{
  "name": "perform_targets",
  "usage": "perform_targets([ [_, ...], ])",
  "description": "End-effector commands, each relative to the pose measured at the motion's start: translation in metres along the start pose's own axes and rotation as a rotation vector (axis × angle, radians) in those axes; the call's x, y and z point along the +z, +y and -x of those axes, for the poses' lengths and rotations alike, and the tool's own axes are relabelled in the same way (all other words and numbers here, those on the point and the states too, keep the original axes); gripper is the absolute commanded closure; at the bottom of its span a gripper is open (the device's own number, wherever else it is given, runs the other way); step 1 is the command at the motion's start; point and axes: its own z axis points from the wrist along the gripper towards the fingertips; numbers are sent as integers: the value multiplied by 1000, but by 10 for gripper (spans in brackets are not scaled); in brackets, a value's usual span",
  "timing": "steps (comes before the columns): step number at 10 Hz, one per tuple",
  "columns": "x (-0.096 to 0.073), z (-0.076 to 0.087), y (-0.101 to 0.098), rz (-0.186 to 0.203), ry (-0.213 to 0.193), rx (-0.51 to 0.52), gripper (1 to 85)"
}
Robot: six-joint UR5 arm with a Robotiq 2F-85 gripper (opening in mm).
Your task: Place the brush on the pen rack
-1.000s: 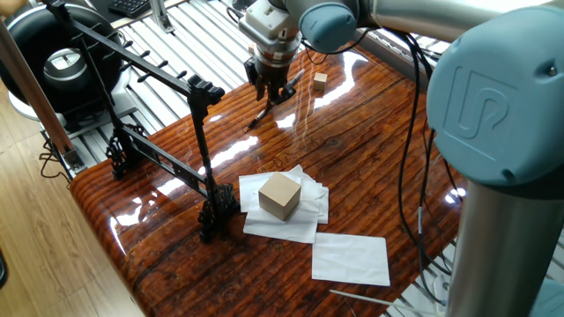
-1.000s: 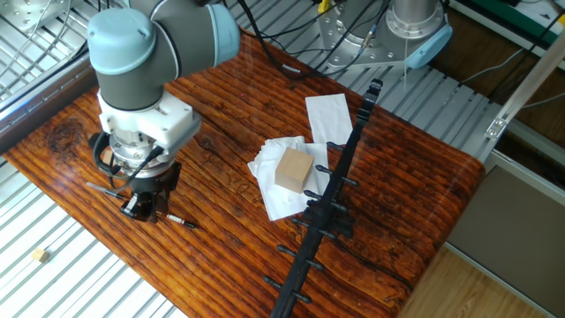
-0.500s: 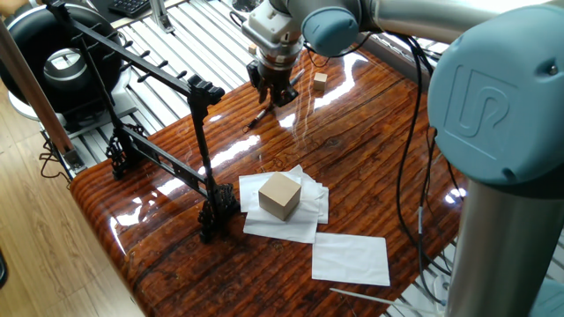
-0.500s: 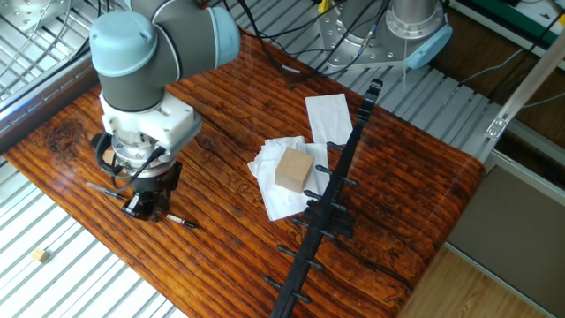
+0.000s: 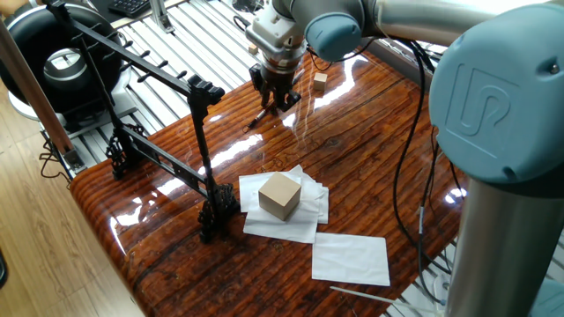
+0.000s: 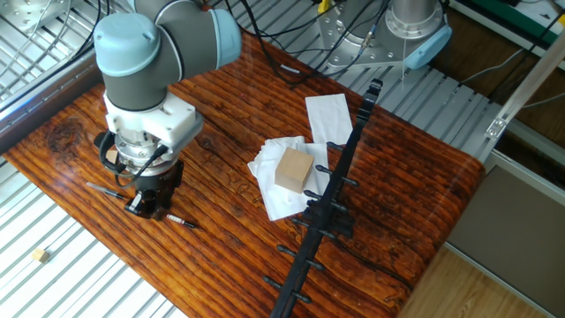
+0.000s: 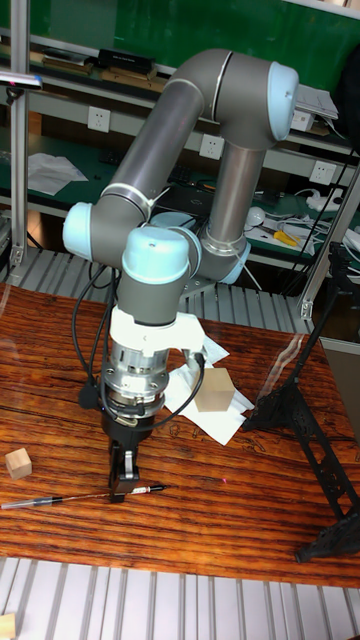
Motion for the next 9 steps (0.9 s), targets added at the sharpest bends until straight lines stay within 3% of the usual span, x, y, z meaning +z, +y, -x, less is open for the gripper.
perform_targets([
  [1,1,-1,0,-6,-7,15,553],
  [2,1,-1,-1,-9,-5,19,577],
  [4,1,-3,-5,-25,1,44,730],
  [6,-8,-15,-10,-46,46,59,843],
  [8,-14,-17,-13,-59,54,91,843],
  [9,-14,-22,-27,-92,65,76,843],
])
